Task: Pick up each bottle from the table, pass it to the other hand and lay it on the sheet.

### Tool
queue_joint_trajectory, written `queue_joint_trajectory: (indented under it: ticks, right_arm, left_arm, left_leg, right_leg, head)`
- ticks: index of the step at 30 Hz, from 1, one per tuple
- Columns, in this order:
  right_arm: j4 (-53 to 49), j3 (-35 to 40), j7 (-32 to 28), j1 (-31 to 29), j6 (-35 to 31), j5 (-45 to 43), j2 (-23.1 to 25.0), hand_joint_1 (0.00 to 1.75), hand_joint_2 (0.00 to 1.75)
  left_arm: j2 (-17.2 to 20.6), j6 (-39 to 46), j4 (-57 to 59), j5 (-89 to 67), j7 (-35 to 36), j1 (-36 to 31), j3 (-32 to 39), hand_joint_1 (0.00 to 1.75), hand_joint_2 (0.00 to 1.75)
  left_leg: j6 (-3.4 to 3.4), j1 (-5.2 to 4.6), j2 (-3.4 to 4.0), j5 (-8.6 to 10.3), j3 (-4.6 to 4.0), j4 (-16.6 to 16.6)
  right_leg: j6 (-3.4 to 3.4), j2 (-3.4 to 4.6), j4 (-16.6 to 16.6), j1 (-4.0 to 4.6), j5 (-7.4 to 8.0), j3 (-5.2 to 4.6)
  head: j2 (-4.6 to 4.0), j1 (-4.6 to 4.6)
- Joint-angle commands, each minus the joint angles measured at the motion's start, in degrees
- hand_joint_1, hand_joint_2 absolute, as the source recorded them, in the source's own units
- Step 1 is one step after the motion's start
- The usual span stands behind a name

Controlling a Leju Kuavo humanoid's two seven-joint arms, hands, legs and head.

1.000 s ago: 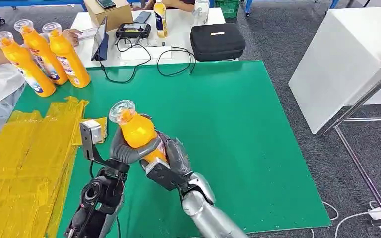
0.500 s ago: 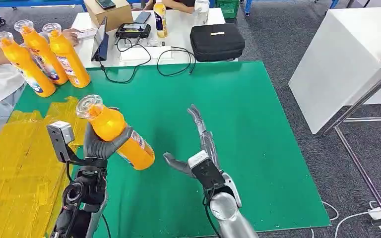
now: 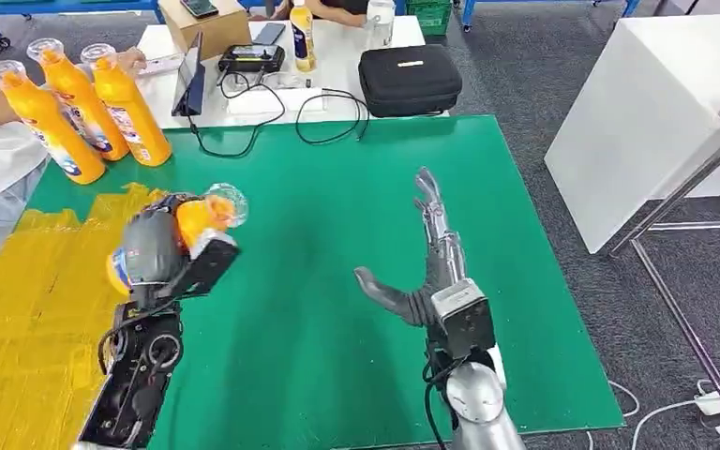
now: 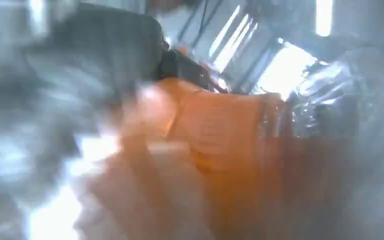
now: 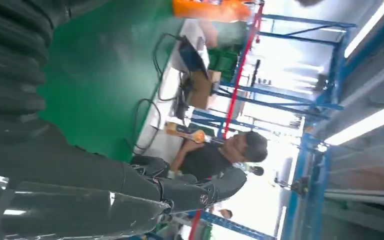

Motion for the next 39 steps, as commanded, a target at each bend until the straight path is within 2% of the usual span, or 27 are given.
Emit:
queue_joint_trajectory:
  ticks: [1, 7, 16, 23, 25, 26, 28, 39]
  right_arm:
    - [1.81, 0.75, -0.57, -3.44, 0.57, -1.18, -4.53, 0.00, 1.75]
    - [4.67, 2.80, -0.83, -4.52, 1.07, -1.19, -5.12, 0.00, 1.75]
    - [6.62, 3.42, -0.98, -4.45, 1.10, -1.26, -5.22, 0.00, 1.75]
    - [8.16, 3.97, -1.04, -4.26, 1.09, -1.24, -4.97, 0.00, 1.75]
    - [8.73, 4.29, -1.10, -4.36, 1.09, -1.04, -5.02, 0.00, 1.75]
    - [8.92, 4.38, -1.15, -4.37, 0.94, -0.84, -5.02, 0.00, 1.75]
    - [9.34, 4.45, -1.15, -4.44, 0.95, -0.84, -4.99, 0.00, 1.75]
    - [9.45, 4.43, -1.15, -4.48, 0.95, -0.84, -5.00, 0.00, 1.75]
  left_arm:
    - [10.62, 9.48, 38.84, -17.54, 5.82, -15.67, -5.64, 1.75, 1.75]
    - [14.45, 4.86, 45.85, -19.70, 7.80, -19.07, -3.93, 1.75, 1.75]
    - [16.62, 4.20, 47.97, -19.26, 8.39, -19.16, -1.21, 1.75, 1.75]
    - [16.38, 3.63, 48.45, -15.25, 5.48, -18.57, 3.41, 1.75, 1.75]
    - [15.49, 2.97, 48.38, -12.64, 1.78, -17.82, 5.60, 1.75, 1.75]
    - [14.97, 2.57, 48.31, -11.25, 0.22, -17.45, 6.80, 1.68, 1.75]
    - [13.84, 2.13, 48.10, -9.26, -2.52, -16.77, 8.33, 0.89, 1.75]
    - [13.65, 2.27, 48.06, -9.29, -2.46, -16.65, 8.34, 0.89, 1.75]
  left_leg:
    - [-0.08, 0.03, 0.05, 0.03, 0.18, -0.07]
    - [-0.18, 0.18, 0.26, -0.05, 0.28, 0.00]
    - [-0.15, 0.19, 0.16, 0.03, -0.02, 0.00]
    - [-0.17, 0.23, 0.12, -0.02, 0.08, 0.00]
    - [-0.17, 0.25, 0.09, -0.04, 0.11, 0.02]
    - [-0.17, 0.22, 0.09, -0.03, 0.10, 0.00]
    - [-0.14, 0.17, 0.08, 0.03, 0.01, -0.03]
    - [-0.15, 0.18, 0.05, 0.01, 0.02, -0.01]
  right_leg:
    - [-0.02, 0.00, -0.05, 0.02, -0.01, 0.17]
    - [-0.03, 0.12, -0.02, 0.14, -0.08, 0.24]
    - [-0.03, 0.12, 0.00, 0.17, -0.03, 0.01]
    - [-0.04, 0.06, -0.02, 0.21, -0.09, 0.12]
    - [-0.03, 0.03, -0.02, 0.22, -0.11, 0.18]
    - [-0.03, 0.04, -0.02, 0.19, -0.10, 0.15]
    - [-0.02, 0.04, -0.02, 0.15, -0.06, 0.06]
    - [-0.02, 0.01, 0.00, 0.15, -0.09, 0.08]
  head:
    - [0.00, 0.00]
    - [0.00, 0.00]
    - [0.00, 0.02]
    - [-0.02, 0.00]
    - [0.00, 0.02]
    - [0.00, 0.00]
    - [0.00, 0.02]
    - [0.00, 0.00]
